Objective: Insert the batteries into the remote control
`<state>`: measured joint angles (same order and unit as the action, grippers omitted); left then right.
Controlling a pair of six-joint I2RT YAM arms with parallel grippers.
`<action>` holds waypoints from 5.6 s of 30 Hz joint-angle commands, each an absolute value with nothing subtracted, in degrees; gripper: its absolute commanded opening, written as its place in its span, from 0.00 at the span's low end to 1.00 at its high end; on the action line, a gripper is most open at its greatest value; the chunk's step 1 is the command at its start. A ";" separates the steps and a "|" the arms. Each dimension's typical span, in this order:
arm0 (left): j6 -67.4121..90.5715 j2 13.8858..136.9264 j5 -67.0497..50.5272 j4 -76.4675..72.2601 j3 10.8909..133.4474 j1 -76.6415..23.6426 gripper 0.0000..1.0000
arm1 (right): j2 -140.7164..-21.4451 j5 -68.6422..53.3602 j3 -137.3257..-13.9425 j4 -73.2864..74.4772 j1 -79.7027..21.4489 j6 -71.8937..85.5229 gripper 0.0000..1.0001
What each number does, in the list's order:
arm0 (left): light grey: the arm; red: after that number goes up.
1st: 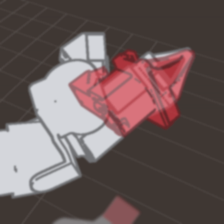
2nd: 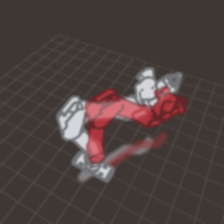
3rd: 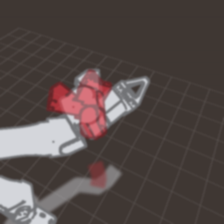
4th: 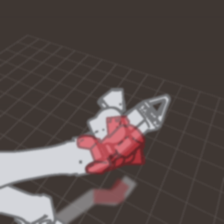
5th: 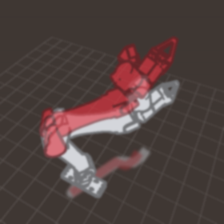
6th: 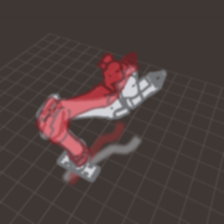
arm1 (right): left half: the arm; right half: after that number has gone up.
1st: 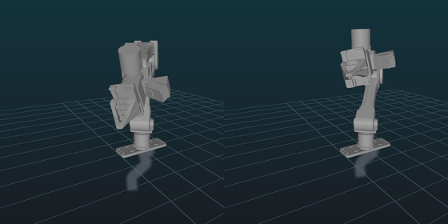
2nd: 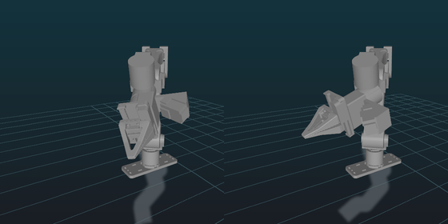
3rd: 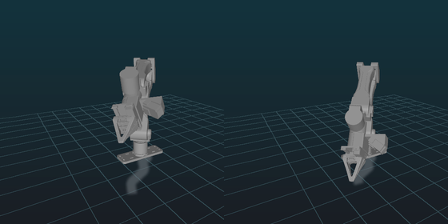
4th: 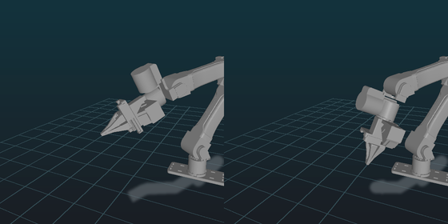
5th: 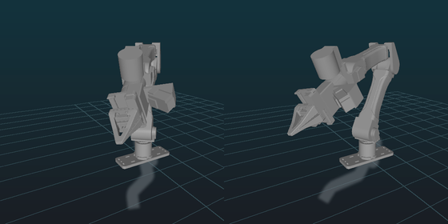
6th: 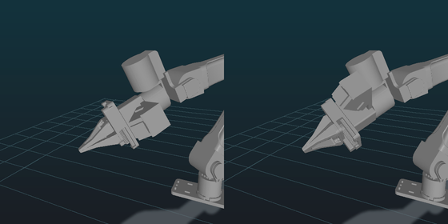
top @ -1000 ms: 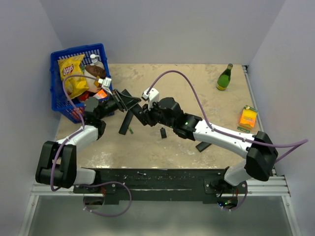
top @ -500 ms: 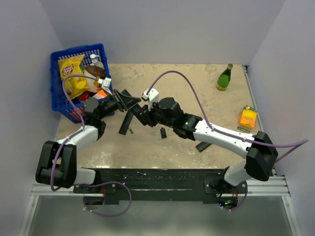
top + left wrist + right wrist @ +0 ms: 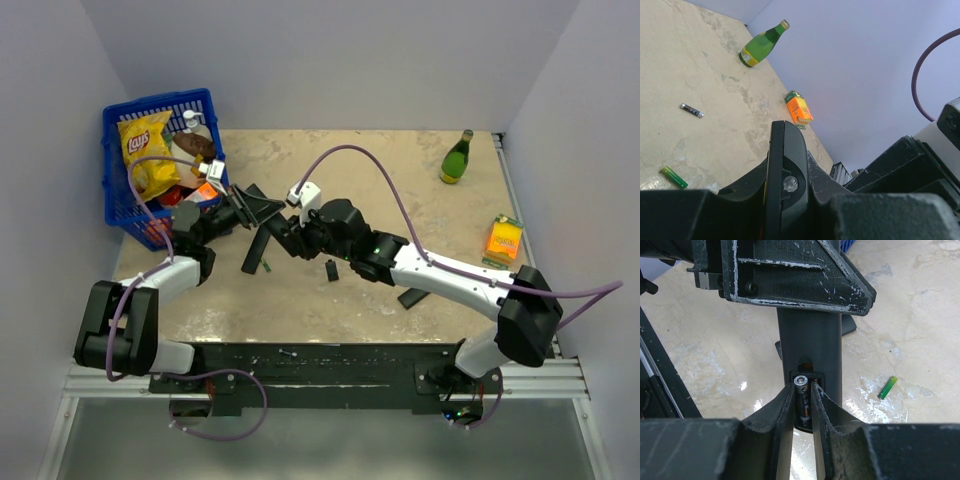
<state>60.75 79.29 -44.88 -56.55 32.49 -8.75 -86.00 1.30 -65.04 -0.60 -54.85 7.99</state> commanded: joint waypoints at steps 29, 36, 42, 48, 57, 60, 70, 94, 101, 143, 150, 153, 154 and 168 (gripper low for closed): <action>63.11 79.01 -46.49 -63.72 32.70 -8.53 0.00 | -85.26 1.40 -71.37 2.81 -55.11 9.40 0.40; 63.19 79.01 -46.67 -64.25 32.61 -8.53 0.00 | -83.24 2.55 -73.21 4.57 -55.11 12.56 0.53; 63.19 79.10 -46.67 -64.69 32.52 -8.53 0.00 | -79.81 6.58 -73.74 5.71 -55.11 15.37 0.61; 63.46 78.84 -46.67 -65.74 32.34 -8.53 0.00 | -77.96 12.65 -72.25 8.35 -54.84 24.42 0.80; 64.42 78.31 -45.79 -68.11 31.20 -8.53 0.00 | -75.41 13.35 -60.66 0.29 -54.14 48.94 0.91; 64.16 78.05 -45.62 -68.12 31.11 -8.53 0.00 | -74.36 12.40 -56.17 -5.69 -54.23 54.04 0.93; 63.81 77.70 -45.44 -67.68 31.29 -8.53 0.00 | -73.91 12.74 -51.59 -12.04 -54.23 58.97 0.98; 51.07 70.94 -41.31 -52.40 33.84 -8.88 0.00 | -79.19 12.13 -54.49 -11.69 -54.49 62.23 0.93; 50.36 70.66 -41.13 -52.12 34.01 -9.32 0.00 | -80.42 11.69 -54.49 -13.62 -54.49 63.28 0.91; 52.47 71.10 -41.75 -55.46 33.13 -9.32 0.00 | -82.88 12.48 -53.44 -16.17 -54.49 65.83 0.81; 53.26 71.19 -41.75 -56.69 32.61 -9.32 0.00 | -82.35 12.57 -52.30 -16.78 -54.49 66.27 0.80; 53.79 71.19 -41.75 -57.30 32.43 -9.32 0.00 | -82.35 12.48 -51.77 -17.05 -54.49 66.53 0.79; 54.05 71.37 -41.75 -57.74 32.34 -9.32 0.00 | -82.35 12.48 -51.51 -17.05 -54.49 66.71 0.79; 57.91 71.98 -42.54 -63.89 30.68 -8.97 0.00 | -81.12 12.13 -47.29 -20.04 -54.40 68.90 0.77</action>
<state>55.27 72.16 -42.30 -55.44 31.00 -9.13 -82.70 10.96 -48.95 -19.09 -54.37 67.46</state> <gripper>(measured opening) 0.248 0.774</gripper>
